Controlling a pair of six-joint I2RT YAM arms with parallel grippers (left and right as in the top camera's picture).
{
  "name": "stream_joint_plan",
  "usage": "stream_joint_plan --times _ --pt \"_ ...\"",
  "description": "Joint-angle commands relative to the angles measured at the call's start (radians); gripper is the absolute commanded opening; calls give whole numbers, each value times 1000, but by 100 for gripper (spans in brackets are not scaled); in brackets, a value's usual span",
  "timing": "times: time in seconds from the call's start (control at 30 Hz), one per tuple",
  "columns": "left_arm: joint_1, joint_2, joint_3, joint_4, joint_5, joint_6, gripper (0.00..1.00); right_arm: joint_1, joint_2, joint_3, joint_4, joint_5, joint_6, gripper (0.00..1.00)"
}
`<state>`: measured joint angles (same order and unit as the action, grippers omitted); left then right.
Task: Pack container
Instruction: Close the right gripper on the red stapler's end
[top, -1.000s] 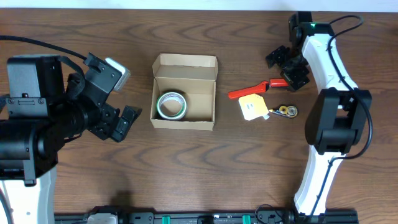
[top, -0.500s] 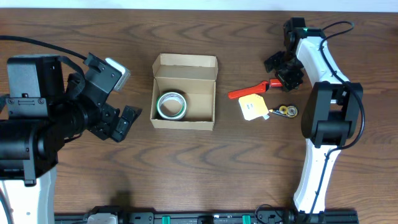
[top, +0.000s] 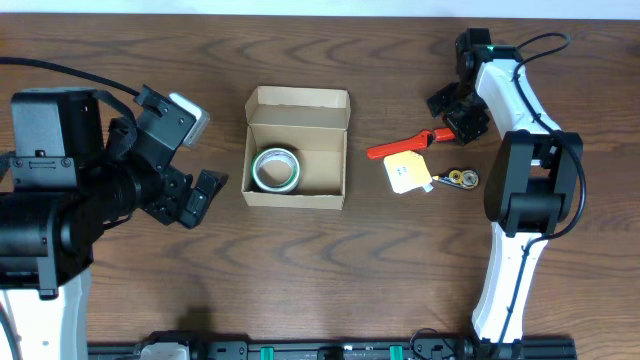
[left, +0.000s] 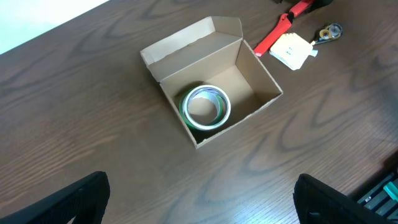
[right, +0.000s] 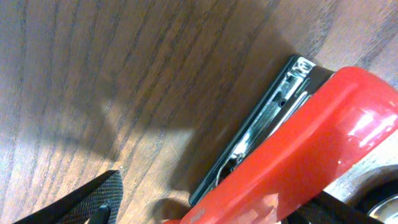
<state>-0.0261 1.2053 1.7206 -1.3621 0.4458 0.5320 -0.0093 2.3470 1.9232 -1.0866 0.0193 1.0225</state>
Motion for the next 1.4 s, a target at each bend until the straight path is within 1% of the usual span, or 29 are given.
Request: stream_joint_plan --times 0.0,0.23,0.47,0.6,0.7,0.9,1.0,1.17,1.2,1.37 --pt "6 1 14 -3 16 14 95 -4 12 -5 4 22 10 80" --pt "6 1 14 -3 16 14 95 -4 12 -10 2 22 9 79" --pt "6 0 14 -3 16 14 95 -4 12 -41 7 14 10 75" --pt "6 1 14 -3 16 14 95 -3 12 -58 14 14 10 70" --pt "6 0 14 -3 16 14 95 -3 12 -63 14 14 10 60" --pt "6 0 14 -3 16 14 95 -3 12 -63 21 18 9 30" --pt "6 0 14 -3 16 14 95 -3 11 -63 21 18 -8 18" --pt "6 1 14 -3 16 14 95 -6 8 -40 -3 10 -37 6" --pt "6 0 14 -3 16 14 96 -6 4 -27 -17 9 -45 2" --pt "6 1 14 -3 16 14 95 4 -44 73 -93 -2 -146 1"
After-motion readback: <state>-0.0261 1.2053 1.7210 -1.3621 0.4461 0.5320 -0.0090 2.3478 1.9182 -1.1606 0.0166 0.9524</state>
